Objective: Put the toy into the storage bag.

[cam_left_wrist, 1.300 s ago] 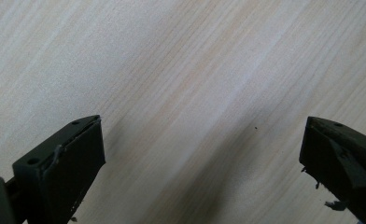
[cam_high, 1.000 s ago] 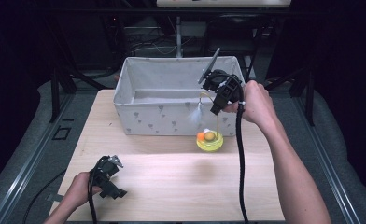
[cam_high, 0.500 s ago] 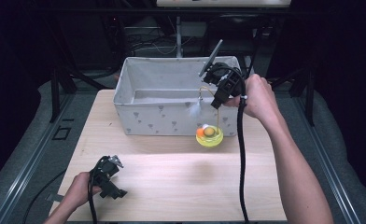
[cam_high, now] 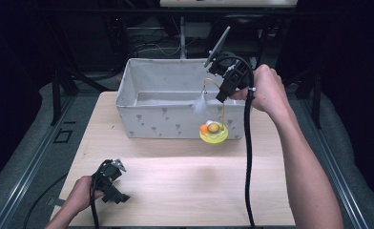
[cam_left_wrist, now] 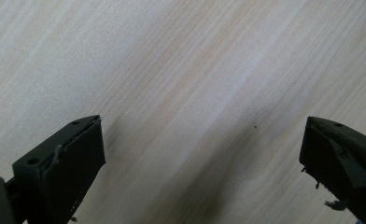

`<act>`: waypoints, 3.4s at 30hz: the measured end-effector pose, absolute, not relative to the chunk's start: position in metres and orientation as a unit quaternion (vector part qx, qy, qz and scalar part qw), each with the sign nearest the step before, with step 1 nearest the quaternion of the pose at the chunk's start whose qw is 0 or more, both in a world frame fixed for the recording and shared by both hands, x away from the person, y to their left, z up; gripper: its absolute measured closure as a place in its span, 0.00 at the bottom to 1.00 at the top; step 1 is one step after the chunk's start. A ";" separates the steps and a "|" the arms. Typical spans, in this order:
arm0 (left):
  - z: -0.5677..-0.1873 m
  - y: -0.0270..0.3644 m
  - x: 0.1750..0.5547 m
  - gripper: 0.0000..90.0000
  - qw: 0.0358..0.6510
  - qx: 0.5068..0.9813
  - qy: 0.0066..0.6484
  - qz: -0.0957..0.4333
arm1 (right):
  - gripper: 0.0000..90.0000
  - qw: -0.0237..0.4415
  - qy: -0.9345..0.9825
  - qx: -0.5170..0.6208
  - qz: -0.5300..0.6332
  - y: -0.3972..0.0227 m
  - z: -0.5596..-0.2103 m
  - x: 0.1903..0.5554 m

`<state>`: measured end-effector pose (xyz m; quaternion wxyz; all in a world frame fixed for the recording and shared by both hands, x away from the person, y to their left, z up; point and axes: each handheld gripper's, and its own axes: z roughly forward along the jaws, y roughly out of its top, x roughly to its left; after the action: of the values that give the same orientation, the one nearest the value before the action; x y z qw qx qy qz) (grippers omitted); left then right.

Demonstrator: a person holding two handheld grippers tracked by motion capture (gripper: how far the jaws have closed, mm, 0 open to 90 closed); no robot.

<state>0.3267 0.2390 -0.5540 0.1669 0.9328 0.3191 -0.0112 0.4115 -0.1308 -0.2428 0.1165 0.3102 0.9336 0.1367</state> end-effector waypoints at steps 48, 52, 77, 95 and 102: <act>-0.554 0.239 0.327 0.00 0.170 0.932 0.320 -0.015 | 0.98 0.157 0.913 0.346 0.151 -0.136 -0.175 0.437; -0.554 0.240 0.327 0.00 0.168 0.932 0.321 -0.014 | 0.98 0.160 0.906 0.360 0.157 -0.140 -0.173 0.443; -0.554 0.239 0.327 0.00 0.170 0.933 0.318 -0.013 | 0.98 0.182 0.866 0.426 0.190 -0.163 -0.172 0.498; -0.554 0.240 0.326 0.00 0.169 0.933 0.316 -0.013 | 0.98 0.179 0.849 0.455 0.202 -0.175 -0.216 0.530; -0.554 0.240 0.326 0.00 0.170 0.933 0.317 -0.013 | 0.98 0.166 0.852 0.459 0.191 -0.181 -0.236 0.534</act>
<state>0.3261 0.2397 -0.5536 0.1698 0.9330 0.3171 -0.0125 0.5344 -0.1812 -0.2362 0.1663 0.4590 0.8515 0.1912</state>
